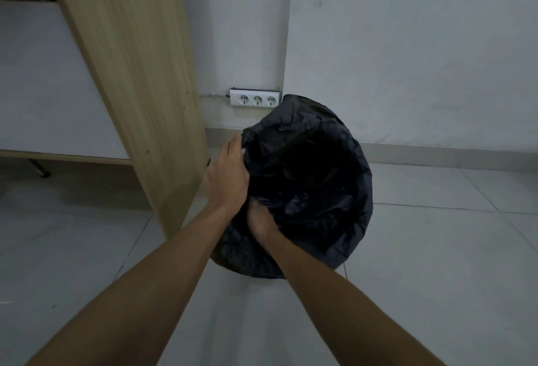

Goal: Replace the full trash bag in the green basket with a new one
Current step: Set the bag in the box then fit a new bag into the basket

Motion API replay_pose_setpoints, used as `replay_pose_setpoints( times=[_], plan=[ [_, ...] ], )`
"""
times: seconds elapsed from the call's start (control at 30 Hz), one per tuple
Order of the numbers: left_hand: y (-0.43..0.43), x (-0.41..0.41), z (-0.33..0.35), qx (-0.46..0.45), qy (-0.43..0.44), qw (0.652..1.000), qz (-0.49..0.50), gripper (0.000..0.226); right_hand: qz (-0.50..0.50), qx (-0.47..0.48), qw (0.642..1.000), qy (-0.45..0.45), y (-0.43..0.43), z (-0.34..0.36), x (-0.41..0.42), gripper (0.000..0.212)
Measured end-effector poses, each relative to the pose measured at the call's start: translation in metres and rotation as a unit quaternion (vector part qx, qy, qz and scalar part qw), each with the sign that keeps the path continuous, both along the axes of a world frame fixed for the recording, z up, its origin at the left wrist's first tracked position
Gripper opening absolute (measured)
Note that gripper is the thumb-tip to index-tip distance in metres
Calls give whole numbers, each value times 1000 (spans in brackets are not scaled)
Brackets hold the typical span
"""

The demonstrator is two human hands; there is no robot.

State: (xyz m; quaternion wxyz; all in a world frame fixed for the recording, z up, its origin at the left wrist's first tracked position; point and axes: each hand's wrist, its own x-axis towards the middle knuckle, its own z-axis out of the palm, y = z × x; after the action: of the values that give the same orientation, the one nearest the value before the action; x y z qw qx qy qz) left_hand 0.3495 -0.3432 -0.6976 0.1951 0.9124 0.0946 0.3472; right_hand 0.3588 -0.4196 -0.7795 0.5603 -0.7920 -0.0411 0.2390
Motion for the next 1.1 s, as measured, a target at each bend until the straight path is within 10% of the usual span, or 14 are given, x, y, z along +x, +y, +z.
replay_pose_setpoints(
  times=[0.13,0.6,0.8,0.93,1.0,1.1],
  plan=[
    [4,1,5,-17,10,1000,6,27,90,-9,992,83,-14,8,8,62],
    [28,53,1,-255,161,950,78,21,114,-160,947,-253,-47,86,45,57],
    [33,51,-1,-336,179,911,157,33,114,-238,835,-482,-57,95,46,61],
    [22,53,5,-427,142,877,171,43,-85,-239,757,-602,-73,88,50,40],
    [16,53,3,-481,123,853,163,56,-225,-209,774,-554,-80,75,43,17],
    [6,42,-2,-537,126,819,160,76,-367,-167,854,-328,-90,50,29,49]
  ],
)
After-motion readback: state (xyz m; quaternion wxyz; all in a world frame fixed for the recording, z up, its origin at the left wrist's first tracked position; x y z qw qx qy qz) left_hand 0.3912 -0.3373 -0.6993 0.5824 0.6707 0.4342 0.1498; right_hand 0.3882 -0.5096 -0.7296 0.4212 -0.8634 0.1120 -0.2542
